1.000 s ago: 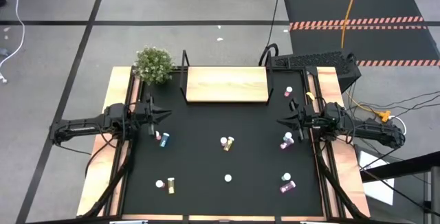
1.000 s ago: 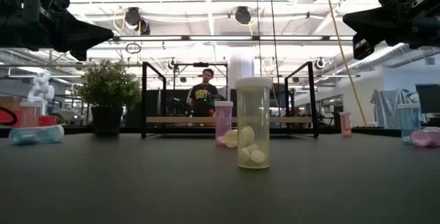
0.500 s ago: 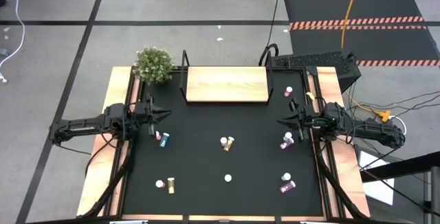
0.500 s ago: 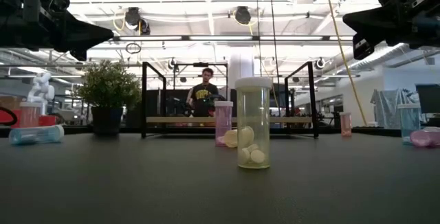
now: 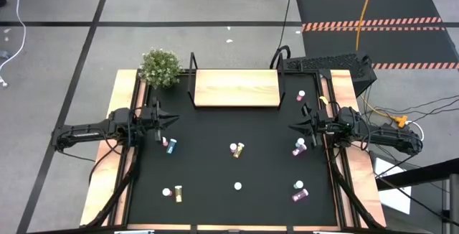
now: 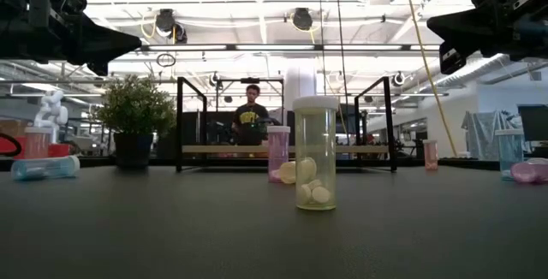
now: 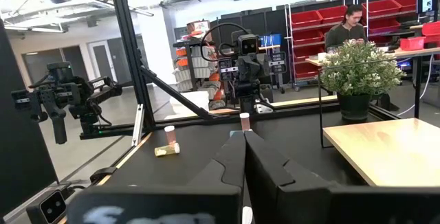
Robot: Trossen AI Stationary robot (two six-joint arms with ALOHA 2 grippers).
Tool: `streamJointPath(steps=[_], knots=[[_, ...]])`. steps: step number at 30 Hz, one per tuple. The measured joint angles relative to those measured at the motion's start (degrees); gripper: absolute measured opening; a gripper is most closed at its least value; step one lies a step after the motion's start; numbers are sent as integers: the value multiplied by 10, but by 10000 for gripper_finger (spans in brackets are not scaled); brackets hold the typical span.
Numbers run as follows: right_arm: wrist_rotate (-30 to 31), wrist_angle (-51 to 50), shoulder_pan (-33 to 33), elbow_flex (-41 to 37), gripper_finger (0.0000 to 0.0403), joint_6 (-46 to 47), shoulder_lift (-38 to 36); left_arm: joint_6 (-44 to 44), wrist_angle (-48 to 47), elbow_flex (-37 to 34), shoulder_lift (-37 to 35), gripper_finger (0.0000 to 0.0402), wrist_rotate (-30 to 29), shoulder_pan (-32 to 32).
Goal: Pick and place medicine bottles onto shelf by color
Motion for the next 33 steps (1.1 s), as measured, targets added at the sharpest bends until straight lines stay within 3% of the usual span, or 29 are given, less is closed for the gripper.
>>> streamJointPath(steps=[8, 11, 15, 22, 29, 33], knots=[[8, 13, 0, 0, 0, -25, 1, 0, 0, 0, 0, 33, 0, 0], [63, 64, 0, 0, 0, -66, 3, 0, 0, 0, 0, 33, 0, 0], [136, 123, 0, 0, 0, -56, 4, 0, 0, 0, 0, 33, 0, 0], [143, 137, 0, 0, 0, 0, 4, 0, 1, 0, 0, 33, 0, 0], [291, 189, 0, 0, 0, 5, 5, -4, 10, 0, 0, 33, 0, 0], [351, 231, 0, 0, 0, 142, 5, -88, 20, 0, 0, 33, 1, -1]])
